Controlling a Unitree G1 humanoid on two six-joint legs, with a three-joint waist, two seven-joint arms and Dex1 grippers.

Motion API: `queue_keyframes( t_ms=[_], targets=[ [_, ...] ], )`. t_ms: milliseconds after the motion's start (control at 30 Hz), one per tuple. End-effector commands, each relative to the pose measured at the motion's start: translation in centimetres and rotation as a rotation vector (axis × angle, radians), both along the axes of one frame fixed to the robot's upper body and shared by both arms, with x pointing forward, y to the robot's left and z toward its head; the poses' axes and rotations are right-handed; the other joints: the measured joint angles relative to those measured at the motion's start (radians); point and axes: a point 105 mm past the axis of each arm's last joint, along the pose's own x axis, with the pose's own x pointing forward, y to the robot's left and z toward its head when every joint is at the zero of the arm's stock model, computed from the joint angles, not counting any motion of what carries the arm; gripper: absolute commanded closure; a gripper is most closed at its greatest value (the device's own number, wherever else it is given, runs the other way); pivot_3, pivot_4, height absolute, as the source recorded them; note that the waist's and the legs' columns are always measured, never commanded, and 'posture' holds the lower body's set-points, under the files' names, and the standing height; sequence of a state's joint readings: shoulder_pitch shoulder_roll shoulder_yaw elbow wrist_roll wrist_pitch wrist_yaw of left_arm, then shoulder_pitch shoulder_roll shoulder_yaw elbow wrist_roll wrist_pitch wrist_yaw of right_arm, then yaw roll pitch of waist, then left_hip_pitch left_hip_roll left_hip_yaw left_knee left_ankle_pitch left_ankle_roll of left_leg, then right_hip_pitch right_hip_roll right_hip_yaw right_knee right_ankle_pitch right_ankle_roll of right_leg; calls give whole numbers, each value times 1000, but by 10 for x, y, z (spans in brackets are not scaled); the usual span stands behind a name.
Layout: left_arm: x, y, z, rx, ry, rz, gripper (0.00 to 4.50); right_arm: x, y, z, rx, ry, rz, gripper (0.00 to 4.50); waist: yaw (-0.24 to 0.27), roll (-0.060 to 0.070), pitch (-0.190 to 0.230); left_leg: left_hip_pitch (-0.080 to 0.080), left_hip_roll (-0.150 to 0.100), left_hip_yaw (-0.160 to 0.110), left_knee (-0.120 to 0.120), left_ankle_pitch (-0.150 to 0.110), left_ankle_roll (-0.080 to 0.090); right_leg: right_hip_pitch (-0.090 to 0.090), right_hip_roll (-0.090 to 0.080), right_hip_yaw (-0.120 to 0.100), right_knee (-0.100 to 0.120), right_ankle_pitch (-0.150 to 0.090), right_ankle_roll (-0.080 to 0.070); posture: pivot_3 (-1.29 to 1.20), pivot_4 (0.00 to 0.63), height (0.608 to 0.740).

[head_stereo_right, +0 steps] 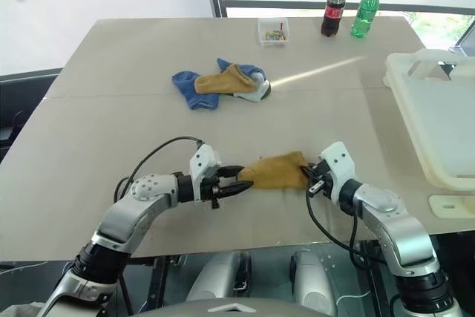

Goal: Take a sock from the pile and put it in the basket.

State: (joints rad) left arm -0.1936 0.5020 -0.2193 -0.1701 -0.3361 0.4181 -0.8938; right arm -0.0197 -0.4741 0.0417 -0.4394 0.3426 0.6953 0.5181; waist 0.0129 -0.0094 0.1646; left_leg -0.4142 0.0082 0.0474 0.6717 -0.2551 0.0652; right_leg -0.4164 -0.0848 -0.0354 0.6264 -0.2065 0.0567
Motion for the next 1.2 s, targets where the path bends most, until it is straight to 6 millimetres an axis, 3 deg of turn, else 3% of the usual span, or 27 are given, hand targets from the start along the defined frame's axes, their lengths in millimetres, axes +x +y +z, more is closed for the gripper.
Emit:
queue_keyframes(
  t_ms=[33, 67, 267, 433, 533, 667, 800, 900, 1067, 1200],
  targets=[
    [-7, 0, 1, -30, 8, -26, 4133, -10, 1, 7, 23, 1, 18, 4500, 0, 0, 0, 0, 0, 0, 0, 0, 0, 0, 0, 0, 0, 0, 0, 0, 150, 732],
    [-10, 3, 2, -32, 10, -27, 4433, -13, 2, 9, 31, 0, 26, 4500, 0, 0, 0, 0, 0, 0, 0, 0, 0, 0, 0, 0, 0, 0, 0, 0, 150, 732],
    [-28, 24, 7, 11, 3, -21, 4433, -28, 8, 17, 54, 16, 80, 4500, -3, 0, 0, 0, 2, 0, 0, 0, 0, -1, 0, 0, 0, -1, -2, 0, 150, 732],
    [-27, 31, 9, -8, 7, 43, 4433, -21, 10, 9, 16, 16, 71, 4500, 1, 0, 0, -1, 1, 0, 1, 0, 0, -1, -1, 0, 0, -1, -2, 0, 150, 732],
    [-27, 36, 8, 7, -9, 60, 3539, -17, 10, 4, -13, 6, 76, 4500, -1, 0, 0, -1, 1, 0, 1, 0, 0, -1, -1, 0, 0, -1, -2, 0, 150, 732],
    [-32, 42, 14, -45, -18, 74, 1752, -18, 9, -1, -42, -2, 92, 4500, 0, 0, 0, 0, 1, 0, 1, 0, 0, -1, 0, 0, 1, -1, -2, 0, 150, 732],
    [-35, 46, 30, -125, -10, 80, 1752, -18, 10, 4, -27, -18, 121, 4500, 1, 0, 0, 0, 2, 0, 1, 0, 0, -1, -1, 0, 0, -1, -2, 0, 150, 732],
    [-32, 42, 39, -126, -31, 57, 1704, -13, 9, 13, -39, -76, 125, 3498, 2, 0, 0, 0, 1, 0, 2, 0, 0, -1, -1, 0, 0, -1, -2, 0, 150, 732],
    [-17, 26, 43, -91, -67, 24, 1704, -12, 9, 16, -58, -106, 129, 1168, 2, 0, 0, -1, 1, 0, 2, 0, 0, 0, 0, 0, 1, -1, -2, 0, 150, 732],
    [-2, 8, 18, 48, -134, 3, 1704, -10, 8, 19, -66, -122, 125, 1168, 2, 0, 0, 0, 0, 0, 2, 0, 0, 0, 0, 0, 0, -1, -1, 0, 150, 732]
  ],
)
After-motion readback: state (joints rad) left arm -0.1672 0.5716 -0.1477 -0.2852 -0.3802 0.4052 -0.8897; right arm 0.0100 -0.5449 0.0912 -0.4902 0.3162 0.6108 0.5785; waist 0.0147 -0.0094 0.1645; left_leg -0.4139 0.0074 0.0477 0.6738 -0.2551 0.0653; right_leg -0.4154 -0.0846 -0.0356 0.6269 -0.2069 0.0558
